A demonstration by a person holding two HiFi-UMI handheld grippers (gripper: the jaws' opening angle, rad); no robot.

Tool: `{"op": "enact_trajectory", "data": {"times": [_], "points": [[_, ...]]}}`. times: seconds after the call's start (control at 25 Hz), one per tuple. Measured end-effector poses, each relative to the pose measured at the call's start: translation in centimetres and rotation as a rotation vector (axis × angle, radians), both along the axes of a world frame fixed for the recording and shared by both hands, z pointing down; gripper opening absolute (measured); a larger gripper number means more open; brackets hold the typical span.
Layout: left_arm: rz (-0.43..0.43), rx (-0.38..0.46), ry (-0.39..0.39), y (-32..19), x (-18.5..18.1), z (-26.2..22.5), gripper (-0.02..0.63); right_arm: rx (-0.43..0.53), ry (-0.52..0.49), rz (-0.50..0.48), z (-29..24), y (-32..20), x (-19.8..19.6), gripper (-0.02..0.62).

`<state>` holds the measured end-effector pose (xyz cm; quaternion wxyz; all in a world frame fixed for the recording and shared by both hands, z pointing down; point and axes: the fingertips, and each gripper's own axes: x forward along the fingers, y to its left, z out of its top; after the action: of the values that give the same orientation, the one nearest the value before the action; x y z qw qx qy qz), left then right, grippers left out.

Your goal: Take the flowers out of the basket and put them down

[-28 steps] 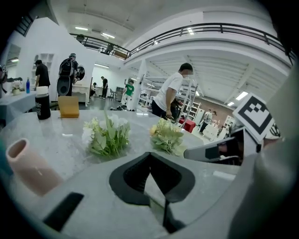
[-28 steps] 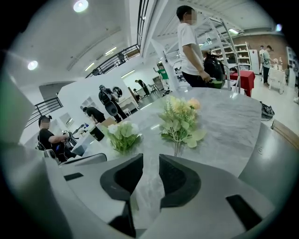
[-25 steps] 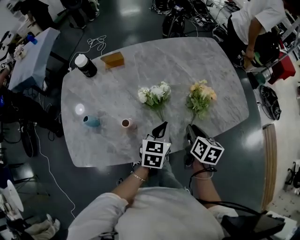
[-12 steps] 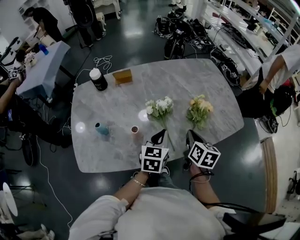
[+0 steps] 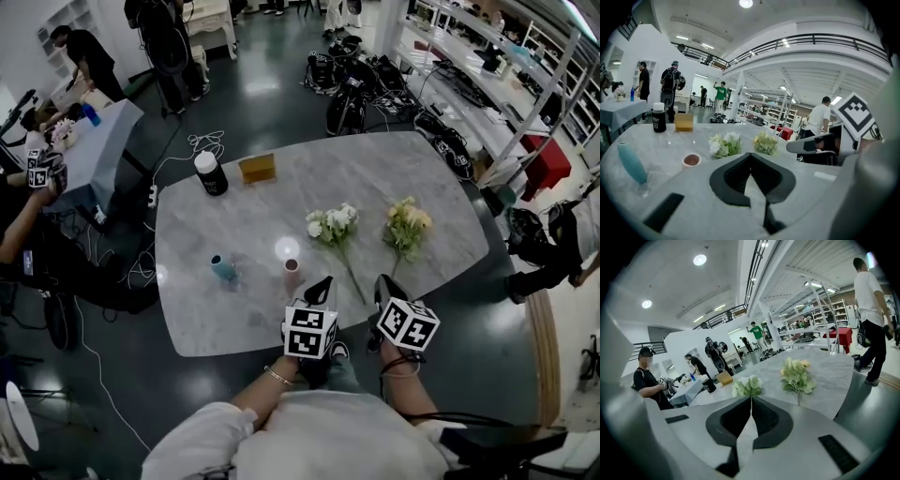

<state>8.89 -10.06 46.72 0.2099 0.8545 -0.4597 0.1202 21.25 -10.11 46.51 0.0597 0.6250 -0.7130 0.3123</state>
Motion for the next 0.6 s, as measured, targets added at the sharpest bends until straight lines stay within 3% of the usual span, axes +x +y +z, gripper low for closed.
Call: {"op": "enact_trajectory", "data": {"times": [0.36, 0.6], "points": [[0.023, 0.019, -0.012, 1.8, -3.0, -0.2, 0.011, 0.001, 0.008, 0.065, 0.3, 3.5, -1.9, 0.012], [-0.008, 0.054, -0.019, 2.9, -3.6, -1.4, 0.011, 0.051, 0.017, 0.040, -1.4, 3.6, -1.8, 0.012]]}}
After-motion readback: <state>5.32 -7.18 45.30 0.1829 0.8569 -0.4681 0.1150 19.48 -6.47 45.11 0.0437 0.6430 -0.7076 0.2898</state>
